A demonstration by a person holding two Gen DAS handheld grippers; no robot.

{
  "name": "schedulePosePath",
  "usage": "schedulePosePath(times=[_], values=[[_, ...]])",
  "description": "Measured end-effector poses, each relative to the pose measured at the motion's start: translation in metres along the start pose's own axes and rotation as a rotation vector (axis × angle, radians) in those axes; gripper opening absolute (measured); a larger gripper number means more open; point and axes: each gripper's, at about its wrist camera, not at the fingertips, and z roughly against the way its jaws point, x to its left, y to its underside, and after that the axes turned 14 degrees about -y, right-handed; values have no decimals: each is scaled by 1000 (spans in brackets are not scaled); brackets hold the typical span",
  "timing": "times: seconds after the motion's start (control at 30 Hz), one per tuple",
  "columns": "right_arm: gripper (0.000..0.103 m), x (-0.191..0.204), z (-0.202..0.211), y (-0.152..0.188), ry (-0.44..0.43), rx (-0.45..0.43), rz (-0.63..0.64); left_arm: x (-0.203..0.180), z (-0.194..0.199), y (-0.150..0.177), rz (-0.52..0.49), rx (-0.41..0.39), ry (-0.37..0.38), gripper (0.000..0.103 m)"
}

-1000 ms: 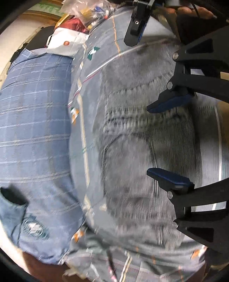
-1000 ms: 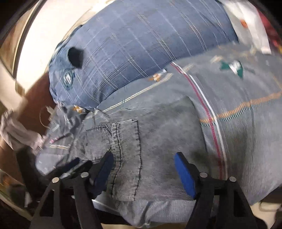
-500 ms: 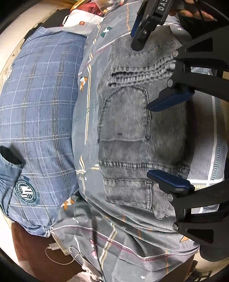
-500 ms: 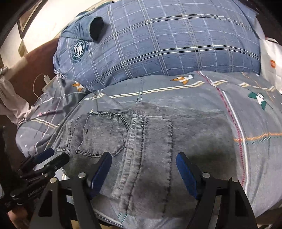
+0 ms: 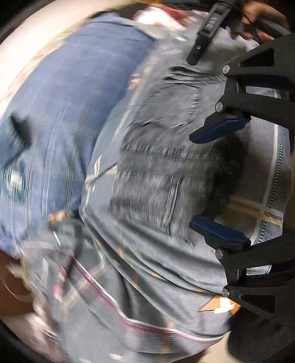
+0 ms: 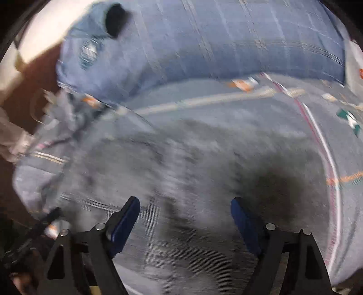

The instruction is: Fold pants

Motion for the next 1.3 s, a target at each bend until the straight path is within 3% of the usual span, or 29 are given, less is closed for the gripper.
schedulePosePath(times=[0.1, 0.13, 0.3, 0.43, 0.5, 0.53, 0.57, 0.63, 0.73, 0.8, 0.83, 1.0, 1.03, 1.07, 1.13, 1.3], values=[[85, 17, -16, -14, -203, 35, -48, 29, -13, -5, 143, 76, 74, 69], [85, 20, -25, -16, -228, 58, -60, 35, -22, -6, 171, 116, 109, 69], [86, 12, -76, -21, -203, 196, -109, 54, -52, -9, 313, 252, 229, 69], [88, 11, -80, -22, -221, 211, -92, 62, -68, -10, 402, 308, 283, 69], [89, 13, -83, -23, -225, 214, -94, 58, -66, -11, 401, 304, 284, 68], [90, 13, -83, -21, -228, 211, -100, 56, -65, -10, 398, 296, 275, 65], [90, 12, -84, -23, -229, 210, -102, 56, -65, -11, 393, 294, 265, 50], [92, 12, -82, -23, -229, 209, -99, 58, -67, -13, 383, 306, 215, 31], [92, 14, -82, -23, -231, 210, -95, 71, -65, -11, 455, 330, 217, 35], [92, 14, -83, -24, -235, 209, -98, 77, -59, -9, 468, 313, 201, 55], [92, 14, -84, -24, -234, 207, -99, 77, -58, -10, 474, 305, 179, 71], [92, 16, -83, -22, -229, 204, -88, 70, -68, -14, 452, 298, 169, 71], [92, 16, -83, -22, -230, 202, -88, 66, -69, -18, 436, 294, 166, 63], [92, 15, -83, -22, -234, 201, -90, 63, -68, -20, 417, 290, 157, 42], [92, 14, -83, -21, -240, 197, -94, 57, -68, -25, 362, 286, 124, 18], [92, 16, -83, -20, -239, 194, -84, 41, -54, -33, 282, 215, 94, 11]])
